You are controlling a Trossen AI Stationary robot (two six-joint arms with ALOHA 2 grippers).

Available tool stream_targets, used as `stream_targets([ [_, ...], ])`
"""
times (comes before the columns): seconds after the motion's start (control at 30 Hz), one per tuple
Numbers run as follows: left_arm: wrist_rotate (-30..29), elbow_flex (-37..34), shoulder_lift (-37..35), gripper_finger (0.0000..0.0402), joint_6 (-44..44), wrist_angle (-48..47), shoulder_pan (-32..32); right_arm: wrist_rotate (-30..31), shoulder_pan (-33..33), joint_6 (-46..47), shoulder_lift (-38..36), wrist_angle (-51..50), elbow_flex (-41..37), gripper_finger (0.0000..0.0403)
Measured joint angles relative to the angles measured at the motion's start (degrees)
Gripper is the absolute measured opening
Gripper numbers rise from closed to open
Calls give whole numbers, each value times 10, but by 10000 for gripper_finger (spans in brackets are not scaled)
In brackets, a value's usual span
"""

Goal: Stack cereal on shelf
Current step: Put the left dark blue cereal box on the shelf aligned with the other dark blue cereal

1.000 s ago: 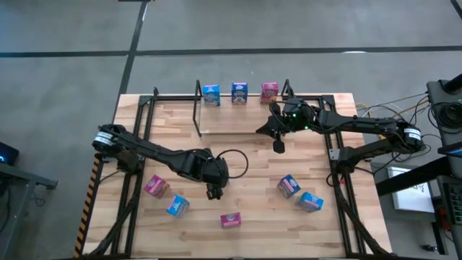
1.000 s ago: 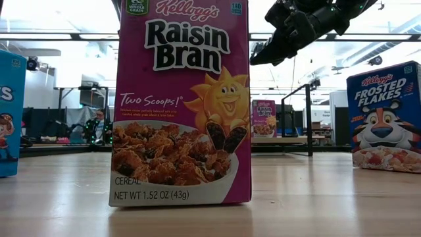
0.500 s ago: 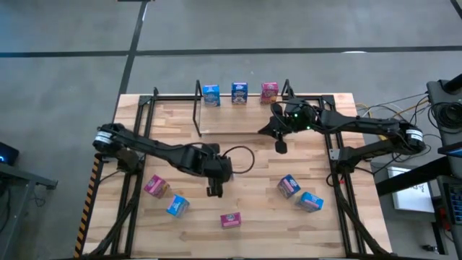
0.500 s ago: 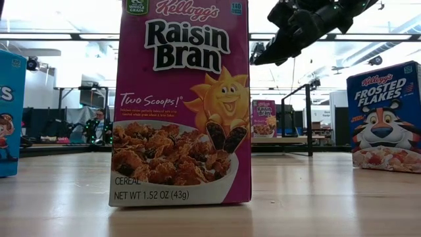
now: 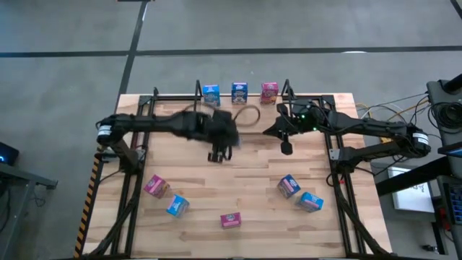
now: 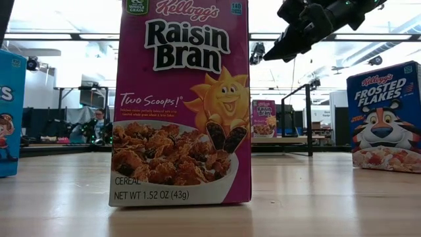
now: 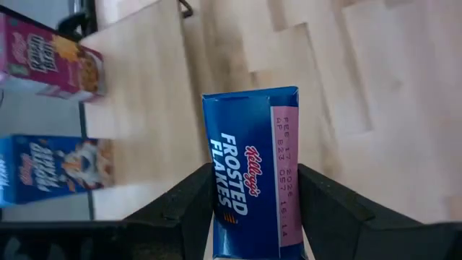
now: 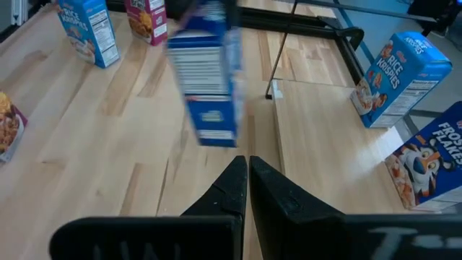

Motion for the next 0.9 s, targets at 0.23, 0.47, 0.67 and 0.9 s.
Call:
stream_targets([
  [0.23,71,4,0,166,109,51,109,0,0,8,-2,1,-4,9],
  [0.47,149,4,24,166,146,98,197,0,0,16,-2,1,-7,9],
  [0.67,155,6,55,166,152,107,234,0,0,17,-2,1,-9,9],
  [0.9,163,71,102,166,135,89,242,4,0,23,-2,1,-9,9],
])
